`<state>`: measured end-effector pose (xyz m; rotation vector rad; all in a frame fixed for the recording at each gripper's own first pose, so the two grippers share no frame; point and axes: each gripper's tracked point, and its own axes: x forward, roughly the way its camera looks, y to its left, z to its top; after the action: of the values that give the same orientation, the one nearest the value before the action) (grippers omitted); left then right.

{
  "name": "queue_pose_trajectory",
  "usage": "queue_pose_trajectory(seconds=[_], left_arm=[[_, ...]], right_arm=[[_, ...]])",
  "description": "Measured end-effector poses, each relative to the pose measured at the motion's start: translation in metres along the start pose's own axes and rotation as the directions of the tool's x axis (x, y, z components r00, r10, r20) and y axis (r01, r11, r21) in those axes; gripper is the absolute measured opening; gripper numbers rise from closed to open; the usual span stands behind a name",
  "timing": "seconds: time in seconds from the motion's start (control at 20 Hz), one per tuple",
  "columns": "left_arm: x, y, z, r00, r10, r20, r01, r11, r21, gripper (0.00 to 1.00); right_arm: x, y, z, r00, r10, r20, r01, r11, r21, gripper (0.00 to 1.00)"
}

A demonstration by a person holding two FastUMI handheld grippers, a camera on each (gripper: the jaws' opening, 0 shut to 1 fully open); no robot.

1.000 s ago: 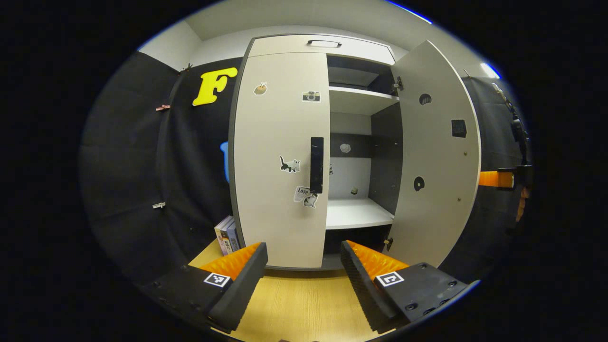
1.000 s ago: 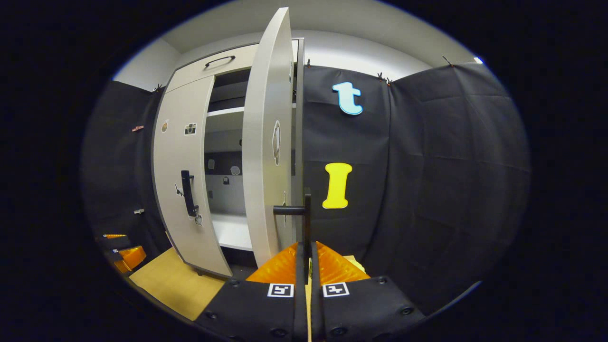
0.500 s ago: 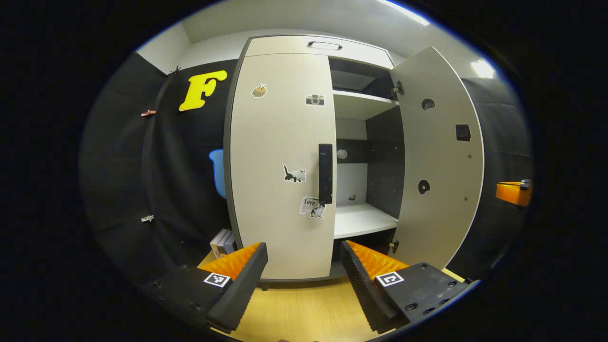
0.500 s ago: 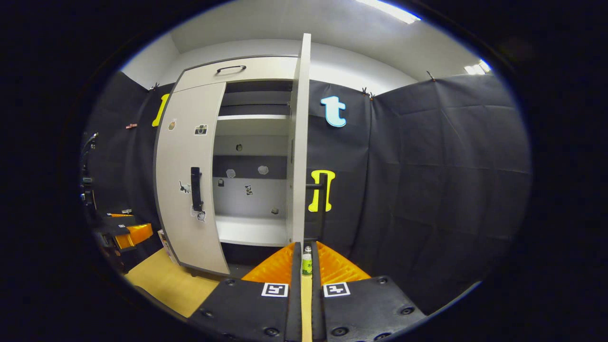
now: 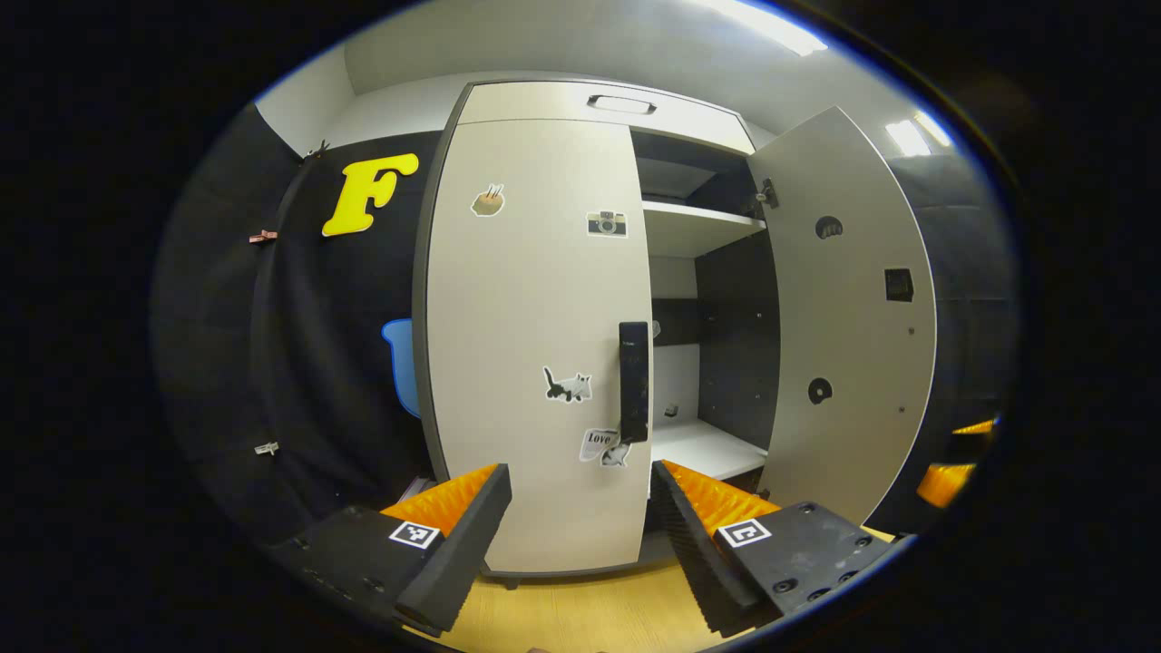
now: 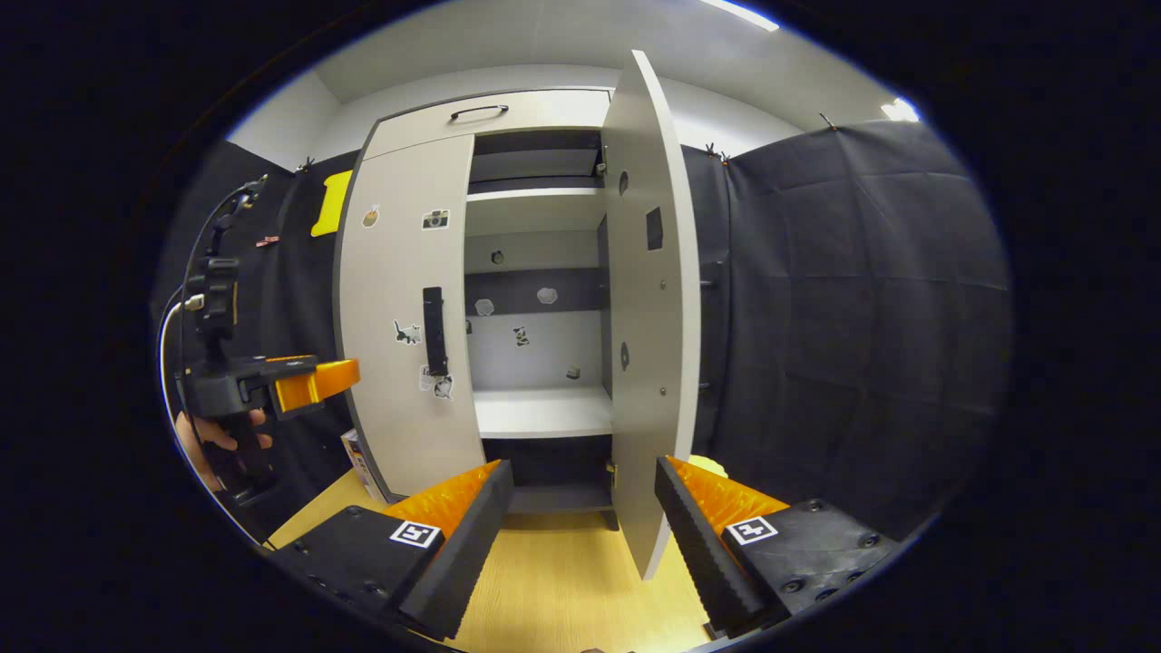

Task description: Open the right door of the double-door shoe cabinet with the right hand, and open the left door with the left hand.

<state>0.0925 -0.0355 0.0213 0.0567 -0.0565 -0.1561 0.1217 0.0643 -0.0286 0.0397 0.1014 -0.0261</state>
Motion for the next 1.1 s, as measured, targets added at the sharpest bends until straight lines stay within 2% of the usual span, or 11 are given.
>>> queue_pose_trajectory(seconds=[0.35,0.7,0.85,1.1], left_arm=[[0.068,-0.033,0.031,0.999,0.016,0.032,-0.016,1.000,0.006,0.95],[0.126,-0.051,0.029,0.998,0.068,0.004,-0.068,0.997,0.028,0.94],[0.141,-0.048,0.027,0.994,0.105,-0.004,-0.105,0.993,0.046,0.84],[0.156,-0.047,0.020,0.992,0.123,-0.028,-0.122,0.992,0.039,0.69]], right_arm=[[0.035,-0.002,-0.028,0.994,0.111,-0.021,-0.112,0.994,-0.022,0.98],[0.058,-0.010,-0.042,0.982,0.188,-0.038,-0.189,0.982,-0.024,0.98],[0.066,-0.011,-0.044,0.976,0.212,-0.039,-0.213,0.977,-0.025,0.98],[0.076,-0.011,-0.055,0.971,0.229,-0.072,-0.232,0.972,-0.038,0.98]])
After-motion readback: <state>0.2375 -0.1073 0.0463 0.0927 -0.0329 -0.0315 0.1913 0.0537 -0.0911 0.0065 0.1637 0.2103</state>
